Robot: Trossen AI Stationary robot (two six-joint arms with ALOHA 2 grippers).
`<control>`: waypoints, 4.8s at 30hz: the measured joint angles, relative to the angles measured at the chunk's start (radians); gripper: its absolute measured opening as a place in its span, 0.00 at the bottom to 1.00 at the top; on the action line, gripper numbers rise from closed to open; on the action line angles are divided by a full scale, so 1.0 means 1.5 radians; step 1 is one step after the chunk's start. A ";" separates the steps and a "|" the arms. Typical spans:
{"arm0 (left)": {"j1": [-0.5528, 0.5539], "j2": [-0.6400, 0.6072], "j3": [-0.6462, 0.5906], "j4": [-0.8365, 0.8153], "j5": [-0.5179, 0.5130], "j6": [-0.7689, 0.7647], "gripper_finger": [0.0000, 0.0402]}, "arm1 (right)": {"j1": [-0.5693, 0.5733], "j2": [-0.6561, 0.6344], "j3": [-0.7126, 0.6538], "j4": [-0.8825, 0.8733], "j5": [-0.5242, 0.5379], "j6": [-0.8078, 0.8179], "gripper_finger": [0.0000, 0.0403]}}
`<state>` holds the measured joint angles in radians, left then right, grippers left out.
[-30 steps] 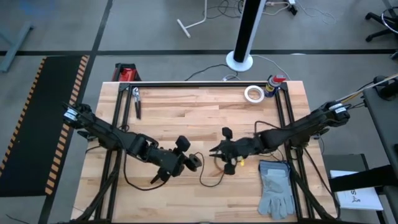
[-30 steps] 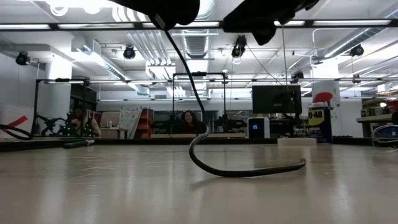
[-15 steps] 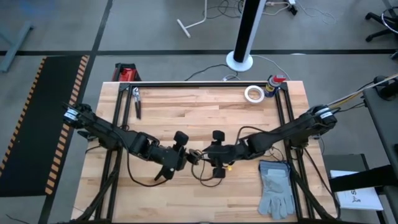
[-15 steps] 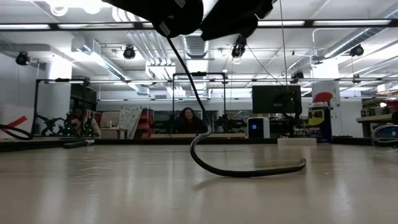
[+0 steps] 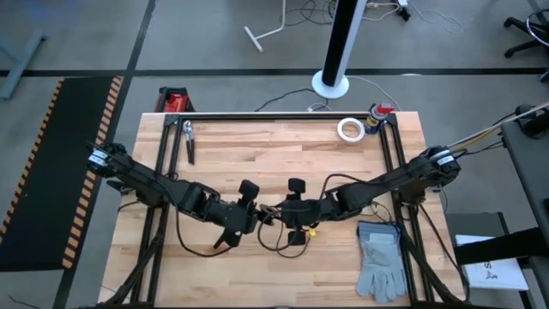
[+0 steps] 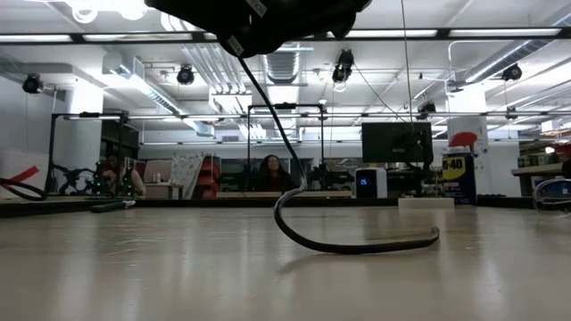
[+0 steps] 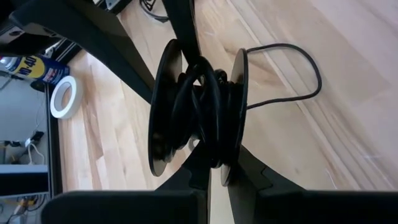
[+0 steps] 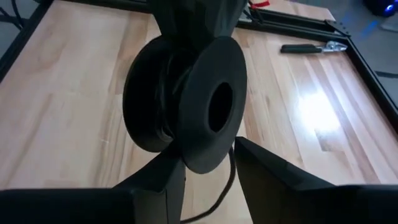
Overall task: Coil cords
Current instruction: Uncoil the black wire from the spool
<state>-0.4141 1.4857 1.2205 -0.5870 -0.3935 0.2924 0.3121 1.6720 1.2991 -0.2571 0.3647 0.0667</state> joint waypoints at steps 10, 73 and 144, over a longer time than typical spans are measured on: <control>0.001 -0.001 0.000 0.007 -0.002 0.002 0.04 | -0.007 0.005 0.002 0.004 -0.003 -0.014 0.23; -0.015 0.006 0.002 -0.110 -0.067 -0.344 0.24 | -0.001 0.000 0.001 -0.040 0.125 -0.042 0.00; -0.017 0.087 0.168 -0.135 -0.062 -0.321 0.00 | -0.009 -0.001 0.000 -0.051 0.153 -0.057 0.00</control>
<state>-0.4400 1.6156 1.4727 -0.7900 -0.4864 -0.1895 0.2982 1.6711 1.2995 -0.3332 0.5949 -0.0192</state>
